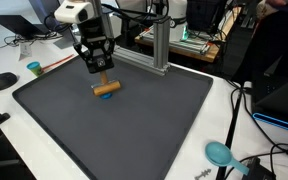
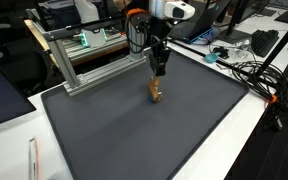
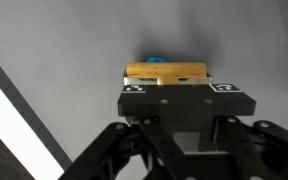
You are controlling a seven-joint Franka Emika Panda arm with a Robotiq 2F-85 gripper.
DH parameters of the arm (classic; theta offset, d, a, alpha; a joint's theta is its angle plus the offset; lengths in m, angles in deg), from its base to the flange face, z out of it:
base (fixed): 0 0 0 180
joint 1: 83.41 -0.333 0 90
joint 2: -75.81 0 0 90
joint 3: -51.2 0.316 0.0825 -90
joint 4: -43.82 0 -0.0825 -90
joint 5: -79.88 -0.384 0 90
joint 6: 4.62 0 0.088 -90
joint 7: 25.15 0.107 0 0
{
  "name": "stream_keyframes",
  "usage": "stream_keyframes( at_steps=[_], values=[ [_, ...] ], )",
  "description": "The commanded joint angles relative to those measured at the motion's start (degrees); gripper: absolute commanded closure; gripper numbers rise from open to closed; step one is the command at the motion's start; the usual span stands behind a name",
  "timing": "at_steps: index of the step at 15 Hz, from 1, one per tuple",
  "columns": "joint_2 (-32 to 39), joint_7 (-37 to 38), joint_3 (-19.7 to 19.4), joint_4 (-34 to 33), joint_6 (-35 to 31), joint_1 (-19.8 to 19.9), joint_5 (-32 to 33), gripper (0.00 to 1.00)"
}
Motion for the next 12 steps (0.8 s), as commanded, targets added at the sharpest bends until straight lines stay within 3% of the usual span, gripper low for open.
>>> stream_keyframes(
  at_steps=[1,12],
  values=[
    [2.0,-1.5,0.5,-2.9,1.6,0.8,1.0,0.77],
    [4.2,-1.0,0.4,-3.0,1.2,0.3,3.2,0.77]
  ],
)
